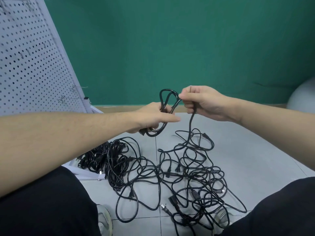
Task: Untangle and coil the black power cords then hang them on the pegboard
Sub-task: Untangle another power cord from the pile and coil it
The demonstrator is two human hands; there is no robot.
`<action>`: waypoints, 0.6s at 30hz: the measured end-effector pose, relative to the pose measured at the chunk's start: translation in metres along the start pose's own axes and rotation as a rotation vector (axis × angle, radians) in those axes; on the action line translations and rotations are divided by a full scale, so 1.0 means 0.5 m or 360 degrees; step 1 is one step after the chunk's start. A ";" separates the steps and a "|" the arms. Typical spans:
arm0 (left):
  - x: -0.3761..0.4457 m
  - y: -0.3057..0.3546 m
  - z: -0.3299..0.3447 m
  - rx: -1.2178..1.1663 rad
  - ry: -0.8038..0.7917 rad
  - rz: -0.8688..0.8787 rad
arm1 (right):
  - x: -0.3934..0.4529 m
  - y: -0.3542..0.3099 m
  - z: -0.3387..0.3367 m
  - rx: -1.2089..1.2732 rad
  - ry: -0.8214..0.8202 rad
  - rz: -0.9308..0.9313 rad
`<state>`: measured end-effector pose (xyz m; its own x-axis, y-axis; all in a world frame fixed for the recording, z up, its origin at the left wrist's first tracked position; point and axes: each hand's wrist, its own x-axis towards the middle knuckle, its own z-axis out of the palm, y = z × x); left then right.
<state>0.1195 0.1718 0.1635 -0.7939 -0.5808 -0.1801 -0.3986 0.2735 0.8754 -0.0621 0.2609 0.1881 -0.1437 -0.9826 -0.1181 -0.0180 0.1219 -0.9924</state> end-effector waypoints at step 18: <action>0.001 0.027 0.000 -0.0240 0.0093 0.0190 | -0.018 0.002 -0.007 -0.1058 0.0387 0.0029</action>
<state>0.1136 0.1751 0.1752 -0.8016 -0.5959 -0.0483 -0.2264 0.2277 0.9471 -0.0641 0.2702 0.1882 -0.3655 -0.9296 -0.0465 -0.6027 0.2745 -0.7493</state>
